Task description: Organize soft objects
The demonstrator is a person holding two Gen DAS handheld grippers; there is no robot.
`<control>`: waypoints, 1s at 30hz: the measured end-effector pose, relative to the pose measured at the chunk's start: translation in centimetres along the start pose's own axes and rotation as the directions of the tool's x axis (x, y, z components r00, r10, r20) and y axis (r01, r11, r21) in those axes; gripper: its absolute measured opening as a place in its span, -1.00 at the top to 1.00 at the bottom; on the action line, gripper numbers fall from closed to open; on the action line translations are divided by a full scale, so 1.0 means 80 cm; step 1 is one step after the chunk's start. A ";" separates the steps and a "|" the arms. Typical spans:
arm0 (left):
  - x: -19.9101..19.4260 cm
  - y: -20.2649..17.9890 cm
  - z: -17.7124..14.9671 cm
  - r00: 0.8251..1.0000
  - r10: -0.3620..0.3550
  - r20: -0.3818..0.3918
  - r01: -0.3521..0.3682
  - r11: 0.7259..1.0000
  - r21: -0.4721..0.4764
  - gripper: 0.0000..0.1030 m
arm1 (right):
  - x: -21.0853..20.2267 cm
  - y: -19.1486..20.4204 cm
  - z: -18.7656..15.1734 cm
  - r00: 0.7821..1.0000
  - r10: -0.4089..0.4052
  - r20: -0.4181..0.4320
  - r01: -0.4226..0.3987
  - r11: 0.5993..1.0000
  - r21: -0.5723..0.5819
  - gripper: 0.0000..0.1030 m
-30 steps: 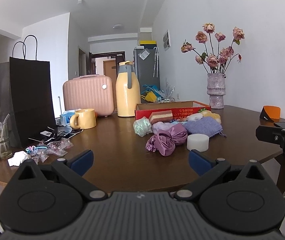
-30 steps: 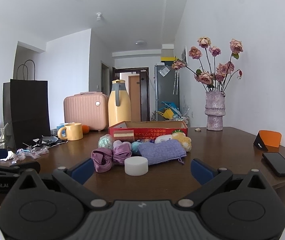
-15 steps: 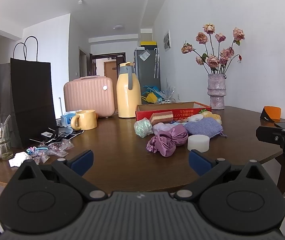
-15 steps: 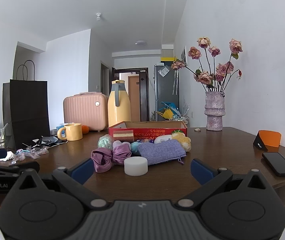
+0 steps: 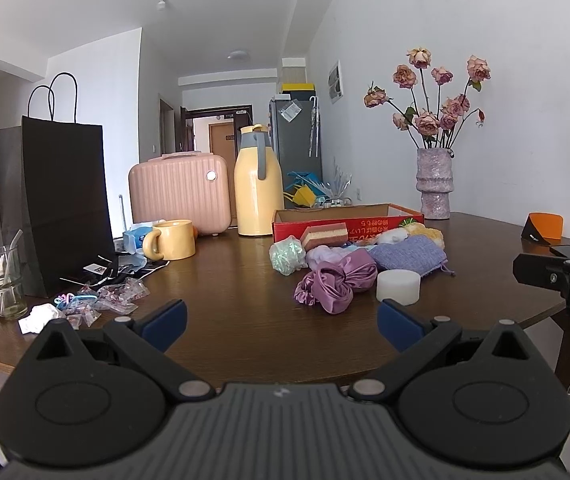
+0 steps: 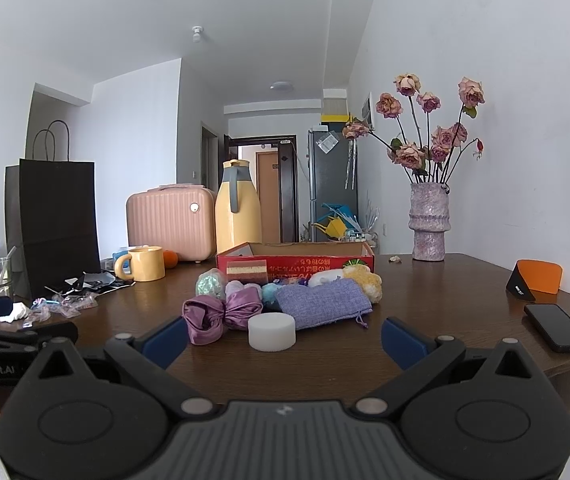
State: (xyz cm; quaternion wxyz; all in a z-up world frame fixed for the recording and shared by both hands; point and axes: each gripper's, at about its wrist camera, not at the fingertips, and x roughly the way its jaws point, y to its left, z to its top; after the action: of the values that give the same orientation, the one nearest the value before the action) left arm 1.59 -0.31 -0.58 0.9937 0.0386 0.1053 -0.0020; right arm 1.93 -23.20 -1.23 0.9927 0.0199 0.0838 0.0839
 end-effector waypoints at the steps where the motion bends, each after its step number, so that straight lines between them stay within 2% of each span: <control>1: 0.000 0.000 0.000 1.000 0.000 0.001 0.000 1.000 0.000 -1.00 | 0.000 0.000 0.000 1.000 0.000 -0.001 0.000 1.000 0.001 -1.00; 23: 0.002 0.000 -0.001 1.000 -0.004 -0.002 0.004 1.000 0.005 -1.00 | 0.001 0.000 -0.002 1.000 -0.007 -0.003 0.007 1.000 -0.002 -1.00; 27: 0.029 -0.006 0.005 1.000 0.009 -0.002 -0.009 1.000 0.030 -1.00 | 0.016 -0.009 0.002 1.000 0.000 0.010 0.000 1.000 0.020 -1.00; 30: 0.061 -0.005 0.010 0.999 0.000 -0.050 0.000 1.000 0.012 -1.00 | 0.035 -0.018 0.008 1.000 0.001 0.027 -0.002 0.999 0.041 -1.00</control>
State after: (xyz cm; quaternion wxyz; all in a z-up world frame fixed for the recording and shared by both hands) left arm 6.52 -0.75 -0.88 0.9905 0.0444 0.1299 -0.0018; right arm 5.00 -24.18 -1.16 0.9931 0.0416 0.0721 0.0826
